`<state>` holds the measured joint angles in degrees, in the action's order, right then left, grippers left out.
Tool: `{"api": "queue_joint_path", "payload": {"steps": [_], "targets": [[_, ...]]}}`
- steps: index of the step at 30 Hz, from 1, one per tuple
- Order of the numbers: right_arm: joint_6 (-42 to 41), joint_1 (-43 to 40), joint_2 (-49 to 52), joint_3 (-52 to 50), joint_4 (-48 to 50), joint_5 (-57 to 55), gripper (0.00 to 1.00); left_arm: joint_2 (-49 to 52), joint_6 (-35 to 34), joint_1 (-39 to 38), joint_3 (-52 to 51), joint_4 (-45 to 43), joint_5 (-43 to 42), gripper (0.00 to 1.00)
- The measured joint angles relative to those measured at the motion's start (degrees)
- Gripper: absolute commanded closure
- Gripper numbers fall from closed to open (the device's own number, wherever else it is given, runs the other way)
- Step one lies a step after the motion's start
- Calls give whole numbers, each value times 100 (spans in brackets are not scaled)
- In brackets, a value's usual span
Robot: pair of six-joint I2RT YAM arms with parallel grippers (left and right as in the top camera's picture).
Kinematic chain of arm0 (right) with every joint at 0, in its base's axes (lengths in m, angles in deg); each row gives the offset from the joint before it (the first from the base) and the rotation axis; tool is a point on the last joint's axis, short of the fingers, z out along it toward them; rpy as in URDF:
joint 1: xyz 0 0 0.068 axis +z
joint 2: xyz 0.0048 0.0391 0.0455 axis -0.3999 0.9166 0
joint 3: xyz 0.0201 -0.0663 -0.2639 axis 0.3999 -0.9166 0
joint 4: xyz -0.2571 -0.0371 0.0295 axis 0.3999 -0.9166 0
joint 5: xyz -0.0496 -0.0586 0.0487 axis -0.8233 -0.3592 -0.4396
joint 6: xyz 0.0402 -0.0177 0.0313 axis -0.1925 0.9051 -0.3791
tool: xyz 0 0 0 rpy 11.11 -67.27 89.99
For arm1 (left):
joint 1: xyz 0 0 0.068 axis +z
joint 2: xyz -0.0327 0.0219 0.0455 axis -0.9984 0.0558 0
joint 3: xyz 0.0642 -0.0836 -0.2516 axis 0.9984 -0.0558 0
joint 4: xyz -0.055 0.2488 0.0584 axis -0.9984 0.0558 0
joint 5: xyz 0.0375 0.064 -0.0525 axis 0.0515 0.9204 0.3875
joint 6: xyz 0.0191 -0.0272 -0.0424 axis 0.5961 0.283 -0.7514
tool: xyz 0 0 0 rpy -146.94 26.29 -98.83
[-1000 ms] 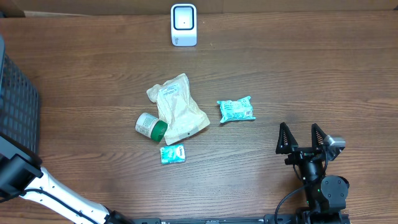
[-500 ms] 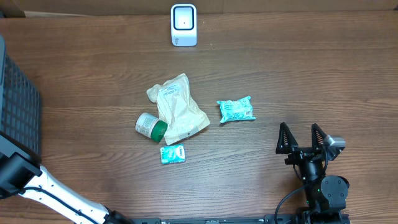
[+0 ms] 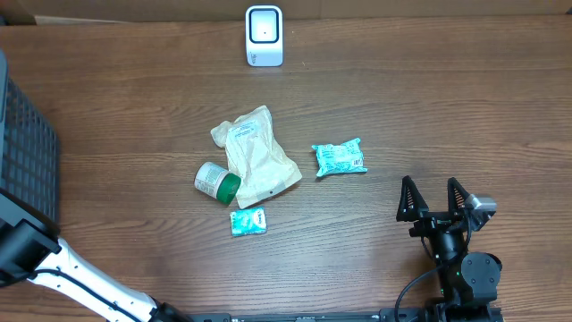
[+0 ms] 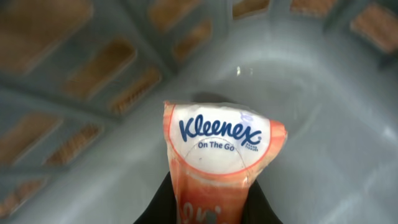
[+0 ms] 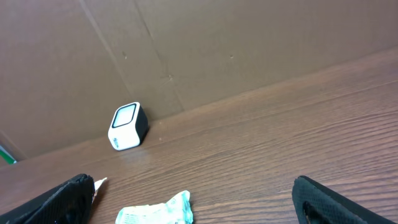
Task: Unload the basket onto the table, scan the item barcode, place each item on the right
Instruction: 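Reach the left gripper into the basket and grasp the orange Kleenex pack, then carry the Kleenex pack toward the scanner and drop it on table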
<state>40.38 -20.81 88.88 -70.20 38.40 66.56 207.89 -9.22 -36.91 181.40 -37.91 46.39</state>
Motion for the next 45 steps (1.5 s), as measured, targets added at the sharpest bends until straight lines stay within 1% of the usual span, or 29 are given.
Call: {"api": "queue_joint_path", "payload": {"steps": [4, 7, 11, 12, 17, 21, 23, 25, 27, 29, 31, 34, 36, 39, 42, 45], "targets": [[0, 0, 2, 0, -2, 0, 0, -223, -114, -7, -55, 485, -44, 96], [2, 0, 2, 0, -4, 0, 0, -511, -229, -4, -72, 719, -317, 96], [2, 0, 0, 0, -9, 0, 0, -1276, -317, -28, -72, 1038, -1176, 96], [2, 0, 0, 0, -4, 0, 0, -1620, -361, -44, -72, 1126, -1513, 96], [0, 0, 0, 0, -4, 0, 0, -2629, -507, -81, -72, 1303, -2533, 96], [2, 0, 0, 0, -7, 0, 0, -3403, -713, -125, -72, 1486, -3600, 96], [0, 0, 0, 0, 0, 0, 0, -3818, -785, -219, -72, 1725, -4232, 96], [2, 0, 2, 0, -4, 0, 0, -4197, -850, -426, -70, 2138, -4690, 96], [0, 0, 0, 0, -7, 0, 0, -4518, -813, -826, -63, 2658, -4955, 96], [2, 0, 0, 0, -4, 0, 0, -4723, -656, -1451, -48, 3300, -5012, 96], [2, 2, 2, 0, 2, 0, 0, -4771, -501, -2236, -52, 3849, -4813, 96], [0, 0, 2, 0, 0, 0, 0, -4642, -378, -3523, -219, 4262, -4153, 96], [0, 0, 0, 0, -2, 2, 0, -4507, -363, -4297, -487, 4236, -3738, 96], [2, 0, 2, 0, -2, 0, 0, -4207, -424, -5313, -1084, 3899, -3248, 96], [0, 0, 0, 0, -2, 0, 0, -3783, -647, -6107, -1685, 3392, -2951, 96], [0, 2, 0, 0, 0, 0, 0, -3368, -938, -6682, -2094, 2848, -2774, 96]]}}
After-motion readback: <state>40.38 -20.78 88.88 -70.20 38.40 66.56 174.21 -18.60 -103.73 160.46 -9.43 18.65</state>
